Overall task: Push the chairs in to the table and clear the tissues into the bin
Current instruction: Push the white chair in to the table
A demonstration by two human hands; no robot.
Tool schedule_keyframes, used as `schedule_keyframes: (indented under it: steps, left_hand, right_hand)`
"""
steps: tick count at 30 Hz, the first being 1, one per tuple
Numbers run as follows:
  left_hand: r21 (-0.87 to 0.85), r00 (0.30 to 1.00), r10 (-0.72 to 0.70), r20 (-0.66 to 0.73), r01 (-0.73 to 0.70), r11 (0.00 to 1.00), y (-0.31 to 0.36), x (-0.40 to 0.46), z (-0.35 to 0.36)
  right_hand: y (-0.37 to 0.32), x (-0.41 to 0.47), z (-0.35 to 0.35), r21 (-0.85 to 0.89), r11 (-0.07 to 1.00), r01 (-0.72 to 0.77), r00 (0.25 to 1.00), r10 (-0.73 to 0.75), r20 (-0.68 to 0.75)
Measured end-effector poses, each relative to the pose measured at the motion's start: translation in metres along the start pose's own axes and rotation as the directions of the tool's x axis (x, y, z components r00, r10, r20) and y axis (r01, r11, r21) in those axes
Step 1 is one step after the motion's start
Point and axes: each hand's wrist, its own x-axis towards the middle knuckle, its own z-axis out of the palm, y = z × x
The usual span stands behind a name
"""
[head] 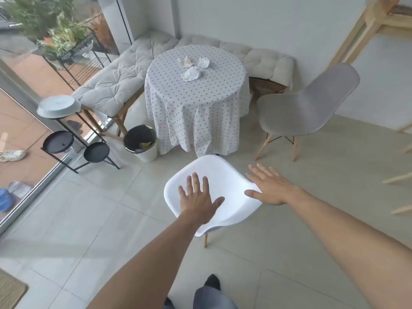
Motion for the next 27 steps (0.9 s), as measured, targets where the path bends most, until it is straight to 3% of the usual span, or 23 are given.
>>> schedule_keyframes:
  steps: [12,16,21,27]
  left_hand:
    - [-0.161,0.975,0.064,0.212,-0.029,0.986,0.1,-0.009,0.075]
    - [-0.205,0.977,0.064,0.204,-0.022,0.979,0.107,-0.004,0.09]
    - [-0.177,0.984,0.131,0.119,-0.108,0.978,0.103,0.0,0.091]
    - [-0.147,0.975,0.182,0.131,-0.162,0.976,0.095,0.005,0.087]
  right_hand:
    - [0.039,0.03,0.056,-0.026,0.996,0.081,0.995,-0.079,0.067]
    - [0.045,0.031,0.074,-0.004,0.996,0.086,0.995,-0.086,0.057]
    - [0.046,0.032,0.078,-0.019,0.996,0.092,0.996,-0.091,0.003]
    - [0.044,0.034,0.076,-0.028,0.996,0.086,0.996,-0.086,-0.023]
